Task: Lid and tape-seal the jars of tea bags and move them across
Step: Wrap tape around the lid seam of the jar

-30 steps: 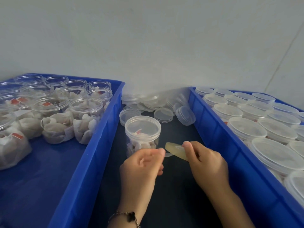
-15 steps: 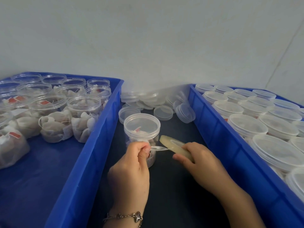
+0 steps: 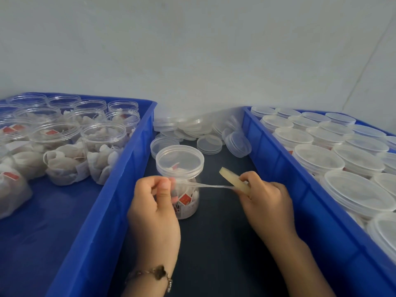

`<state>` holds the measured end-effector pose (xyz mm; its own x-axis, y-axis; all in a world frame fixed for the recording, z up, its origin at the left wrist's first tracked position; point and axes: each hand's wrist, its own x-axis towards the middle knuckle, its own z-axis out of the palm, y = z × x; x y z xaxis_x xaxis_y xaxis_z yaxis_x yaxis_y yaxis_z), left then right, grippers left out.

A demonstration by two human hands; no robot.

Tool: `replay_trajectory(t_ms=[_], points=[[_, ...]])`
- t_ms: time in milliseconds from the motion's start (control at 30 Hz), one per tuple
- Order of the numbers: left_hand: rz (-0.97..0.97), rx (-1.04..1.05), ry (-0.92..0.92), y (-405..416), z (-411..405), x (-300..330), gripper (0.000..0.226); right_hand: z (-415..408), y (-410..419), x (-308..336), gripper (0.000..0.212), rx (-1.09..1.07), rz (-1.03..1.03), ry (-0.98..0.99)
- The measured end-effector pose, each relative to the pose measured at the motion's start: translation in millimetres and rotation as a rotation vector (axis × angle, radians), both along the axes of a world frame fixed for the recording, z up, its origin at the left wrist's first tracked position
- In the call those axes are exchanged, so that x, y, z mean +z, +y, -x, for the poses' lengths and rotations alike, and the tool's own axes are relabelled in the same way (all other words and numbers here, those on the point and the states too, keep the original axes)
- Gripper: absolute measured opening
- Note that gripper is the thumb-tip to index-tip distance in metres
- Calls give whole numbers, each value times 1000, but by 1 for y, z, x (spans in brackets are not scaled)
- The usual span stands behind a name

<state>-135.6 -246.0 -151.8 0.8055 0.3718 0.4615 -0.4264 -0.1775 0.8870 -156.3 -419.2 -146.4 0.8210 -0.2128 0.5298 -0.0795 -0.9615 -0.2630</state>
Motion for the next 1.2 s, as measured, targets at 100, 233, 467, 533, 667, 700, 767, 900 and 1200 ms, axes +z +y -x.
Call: replay_trajectory(t_ms=[100,233,467,533,667,700,767,900,1200], points=[[256,-114,82,3,-4,5,17,3,3,0,23,44,-104,18],[398,-127,109,11,-10,7,14,5,2,3,37,103,-180,138],[239,-67,18,11,-10,4,22,8,-7,7,39,212,-359,228],[297,-152,38,12,-9,7,22,8,-7,10,31,210,-378,156],[378,-319,102,16,-8,8,21,11,-5,16,22,228,-377,105],[271,-305,90,18,-8,6,25,11,-5,17,23,223,-369,106],[-46,-230,4,21,-7,4,31,13,-4,20,27,207,-353,100],[-377,-108,-227,28,-11,1,15,14,-5,20,28,196,-368,87],[-102,-122,93,25,-7,5,11,14,0,20,28,156,-350,75]])
